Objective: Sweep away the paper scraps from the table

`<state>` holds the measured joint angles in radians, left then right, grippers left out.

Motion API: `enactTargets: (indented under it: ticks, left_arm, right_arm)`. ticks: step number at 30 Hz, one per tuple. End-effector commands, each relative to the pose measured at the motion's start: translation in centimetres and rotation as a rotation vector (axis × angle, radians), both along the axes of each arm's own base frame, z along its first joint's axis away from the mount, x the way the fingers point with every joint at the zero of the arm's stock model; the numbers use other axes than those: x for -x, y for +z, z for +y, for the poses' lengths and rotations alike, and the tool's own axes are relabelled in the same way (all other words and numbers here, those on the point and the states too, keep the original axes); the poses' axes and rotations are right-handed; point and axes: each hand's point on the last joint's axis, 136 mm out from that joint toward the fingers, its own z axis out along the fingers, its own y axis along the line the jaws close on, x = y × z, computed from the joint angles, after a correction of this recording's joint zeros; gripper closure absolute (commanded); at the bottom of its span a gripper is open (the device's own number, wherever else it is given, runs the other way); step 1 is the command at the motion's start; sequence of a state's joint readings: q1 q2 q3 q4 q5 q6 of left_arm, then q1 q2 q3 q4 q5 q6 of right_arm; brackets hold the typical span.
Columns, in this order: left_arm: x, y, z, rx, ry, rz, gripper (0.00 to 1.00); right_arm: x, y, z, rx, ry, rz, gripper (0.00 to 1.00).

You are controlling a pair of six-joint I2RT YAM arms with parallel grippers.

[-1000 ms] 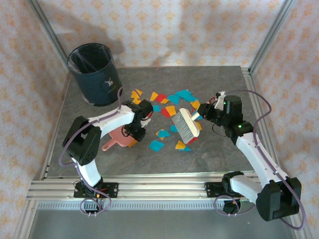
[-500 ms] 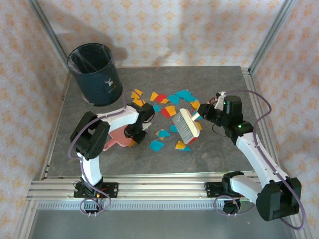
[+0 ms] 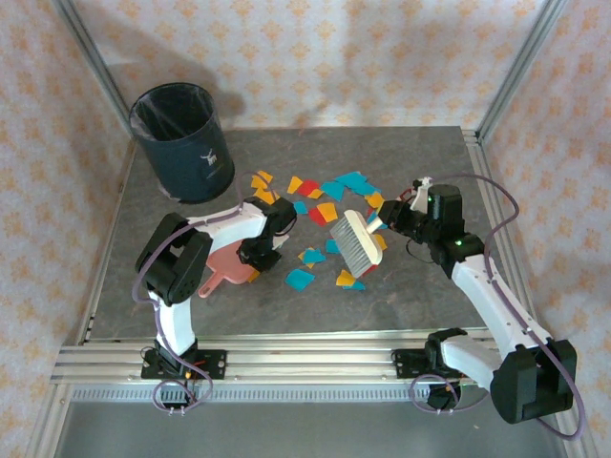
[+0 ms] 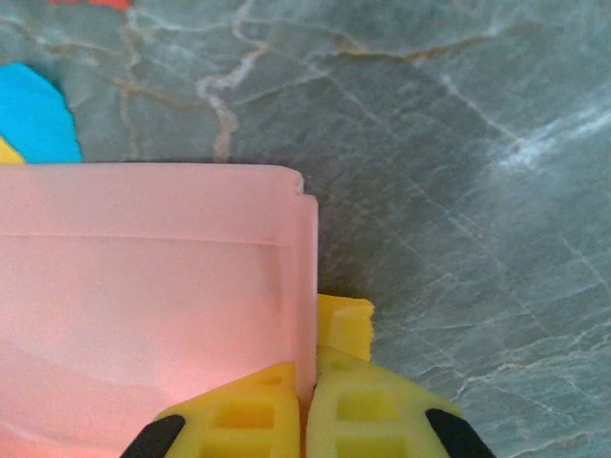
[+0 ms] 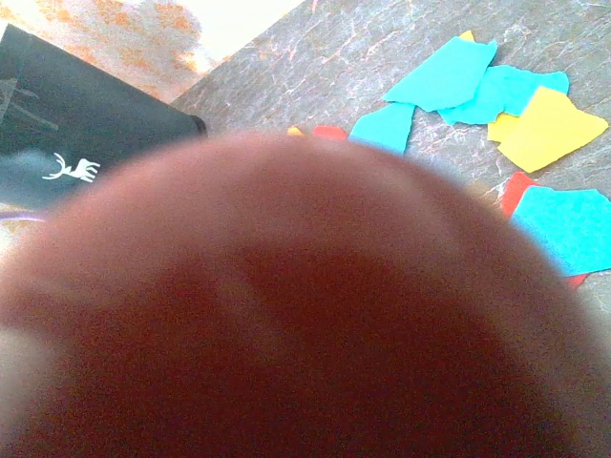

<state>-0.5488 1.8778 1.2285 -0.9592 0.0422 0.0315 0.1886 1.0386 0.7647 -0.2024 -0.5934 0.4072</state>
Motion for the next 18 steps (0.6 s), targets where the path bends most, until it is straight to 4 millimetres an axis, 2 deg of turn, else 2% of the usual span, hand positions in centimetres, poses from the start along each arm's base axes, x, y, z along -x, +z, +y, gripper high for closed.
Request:
enactTargets:
  ticks: [1,6,10,16,18]
  left_arm:
    - [-0.8,2.5,1.0,-0.043,-0.014,-0.063,0.98]
    - [-1.8,4.5,0.3,-0.055,-0.060,-0.133,0.98]
    - [-2.7,5.9,-1.8,-0.035,-0.118,-0.171,0.98]
    - [-4.2,6.2,-5.9,-0.015,-0.197,-0.195,0.98]
    - [-4.5,5.3,-7.3,-0.016,-0.225,-0.179,0.98]
  right_arm:
    - [-0.2,1.0,-0.3,-0.009,-0.018,-0.042,1.00]
    - [-0.2,0.9,-0.4,-0.015,-0.025,-0.049,1.00]
    - [-0.1,0.7,-0.8,-0.004,-0.049,-0.049,1.00]
    - [0.4,0.7,-1.8,0.022,-0.085,-0.045,1.00]
    - [0.8,0.7,-2.6,0.053,-0.109,-0.043,1.00]
